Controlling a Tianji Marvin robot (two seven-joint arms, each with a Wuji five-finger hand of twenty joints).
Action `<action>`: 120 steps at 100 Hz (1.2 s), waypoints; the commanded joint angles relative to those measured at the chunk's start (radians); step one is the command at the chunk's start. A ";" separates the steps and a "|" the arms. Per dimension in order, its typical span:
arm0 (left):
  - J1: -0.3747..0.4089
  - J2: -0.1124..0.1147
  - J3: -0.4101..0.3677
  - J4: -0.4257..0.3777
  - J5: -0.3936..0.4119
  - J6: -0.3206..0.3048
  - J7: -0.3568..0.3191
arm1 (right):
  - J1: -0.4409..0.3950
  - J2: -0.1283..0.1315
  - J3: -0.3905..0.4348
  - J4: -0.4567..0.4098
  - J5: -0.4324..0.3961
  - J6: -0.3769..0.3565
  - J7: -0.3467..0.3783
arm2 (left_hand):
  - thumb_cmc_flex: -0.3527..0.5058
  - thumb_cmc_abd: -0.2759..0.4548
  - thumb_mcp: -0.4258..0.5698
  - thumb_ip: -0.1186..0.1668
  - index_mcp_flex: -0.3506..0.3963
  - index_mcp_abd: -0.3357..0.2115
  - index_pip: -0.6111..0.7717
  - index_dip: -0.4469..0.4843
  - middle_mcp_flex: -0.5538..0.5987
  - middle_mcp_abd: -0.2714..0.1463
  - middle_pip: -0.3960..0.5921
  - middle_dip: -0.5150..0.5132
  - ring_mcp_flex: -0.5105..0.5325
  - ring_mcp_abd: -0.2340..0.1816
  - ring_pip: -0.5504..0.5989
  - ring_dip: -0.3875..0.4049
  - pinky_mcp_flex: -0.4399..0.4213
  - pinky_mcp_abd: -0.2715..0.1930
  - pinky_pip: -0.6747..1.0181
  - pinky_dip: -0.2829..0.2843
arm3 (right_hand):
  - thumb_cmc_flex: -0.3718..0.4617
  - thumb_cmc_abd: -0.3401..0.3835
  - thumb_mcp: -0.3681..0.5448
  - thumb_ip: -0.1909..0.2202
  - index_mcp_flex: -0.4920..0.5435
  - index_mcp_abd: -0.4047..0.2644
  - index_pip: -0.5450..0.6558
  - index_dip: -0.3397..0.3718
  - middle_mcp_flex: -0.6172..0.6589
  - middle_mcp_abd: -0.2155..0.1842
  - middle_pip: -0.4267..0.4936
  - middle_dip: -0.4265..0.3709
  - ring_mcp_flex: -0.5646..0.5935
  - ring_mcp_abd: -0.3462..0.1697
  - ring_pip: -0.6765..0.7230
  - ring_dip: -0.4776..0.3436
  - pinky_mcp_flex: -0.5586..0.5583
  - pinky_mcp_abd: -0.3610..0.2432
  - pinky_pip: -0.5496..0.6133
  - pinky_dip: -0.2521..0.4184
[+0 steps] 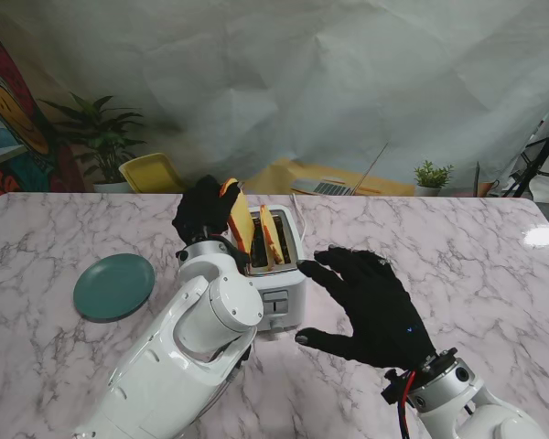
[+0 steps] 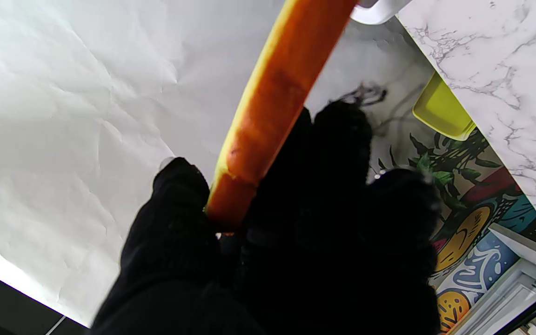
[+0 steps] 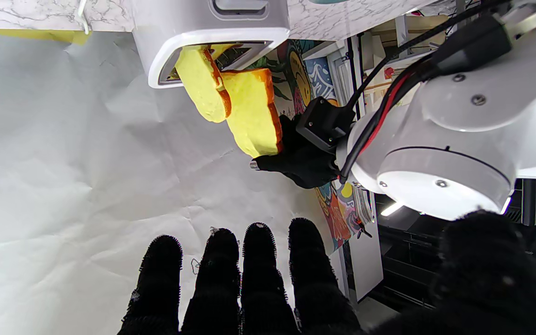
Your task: Toast the toast slices
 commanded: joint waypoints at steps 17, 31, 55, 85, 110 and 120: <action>-0.004 -0.004 0.003 0.003 -0.016 0.004 -0.030 | -0.011 -0.002 0.004 -0.001 0.002 -0.001 0.002 | -0.115 0.107 -0.004 0.026 -0.046 0.104 0.005 0.051 -0.057 0.071 -0.031 0.006 -0.012 0.028 -0.022 0.018 -0.042 -0.011 0.030 -0.007 | -0.007 0.042 -0.017 0.013 -0.020 0.020 -0.008 -0.023 -0.003 0.009 0.009 0.005 -0.003 0.001 -0.046 -0.028 -0.013 -0.017 -0.009 -0.015; -0.002 -0.003 0.002 0.000 -0.021 0.008 -0.037 | -0.013 -0.002 0.005 0.000 0.002 -0.001 0.001 | -0.135 0.124 -0.006 0.022 -0.052 0.108 -0.008 0.053 -0.069 0.080 -0.032 0.009 -0.017 0.033 -0.023 0.022 -0.050 -0.007 0.031 -0.003 | -0.005 0.041 -0.017 0.013 -0.018 0.019 -0.007 -0.024 -0.001 0.009 0.009 0.005 -0.002 0.002 -0.046 -0.028 -0.012 -0.017 -0.008 -0.016; -0.005 -0.004 0.003 0.004 -0.020 0.012 -0.039 | -0.014 -0.002 0.006 0.000 0.003 0.000 -0.001 | -0.055 0.064 0.007 0.031 -0.036 0.098 0.009 0.074 -0.041 0.059 -0.022 0.013 0.006 0.015 -0.013 0.026 -0.022 -0.020 0.041 0.000 | -0.004 0.041 -0.018 0.013 -0.018 0.020 -0.005 -0.026 0.000 0.009 0.010 0.006 0.000 0.001 -0.046 -0.028 -0.011 -0.017 -0.007 -0.017; -0.013 -0.008 0.010 0.016 -0.025 0.015 -0.040 | -0.017 -0.003 0.010 0.001 0.004 -0.001 -0.004 | 0.029 -0.019 0.002 0.023 -0.021 0.098 0.025 0.073 -0.014 0.057 -0.008 0.014 0.032 -0.008 -0.015 0.020 0.008 -0.036 0.042 -0.008 | -0.002 0.041 -0.018 0.013 -0.018 0.019 -0.003 -0.028 0.000 0.009 0.009 0.006 0.001 0.002 -0.046 -0.028 -0.011 -0.016 -0.005 -0.018; 0.002 0.026 0.009 -0.049 0.009 0.096 -0.164 | -0.016 -0.003 0.008 0.001 0.007 -0.001 -0.002 | -0.111 0.047 -0.009 0.031 -0.043 0.086 -0.025 0.060 -0.075 0.073 -0.024 0.013 -0.008 0.023 -0.021 0.030 -0.028 -0.009 0.039 -0.009 | 0.000 0.041 -0.019 0.014 -0.018 0.019 -0.002 -0.030 0.002 0.010 0.010 0.006 0.001 0.002 -0.046 -0.028 -0.011 -0.016 -0.005 -0.019; 0.003 0.047 0.011 -0.069 0.040 0.128 -0.221 | -0.014 -0.003 0.005 0.002 0.006 -0.002 -0.003 | -0.102 0.008 0.001 0.031 -0.046 0.075 -0.034 0.065 -0.086 0.067 -0.015 0.021 -0.015 0.023 -0.018 0.036 -0.033 -0.018 0.045 -0.006 | 0.001 0.040 -0.020 0.014 -0.017 0.019 -0.001 -0.031 0.003 0.008 0.010 0.006 0.002 0.002 -0.046 -0.028 -0.010 -0.016 -0.004 -0.019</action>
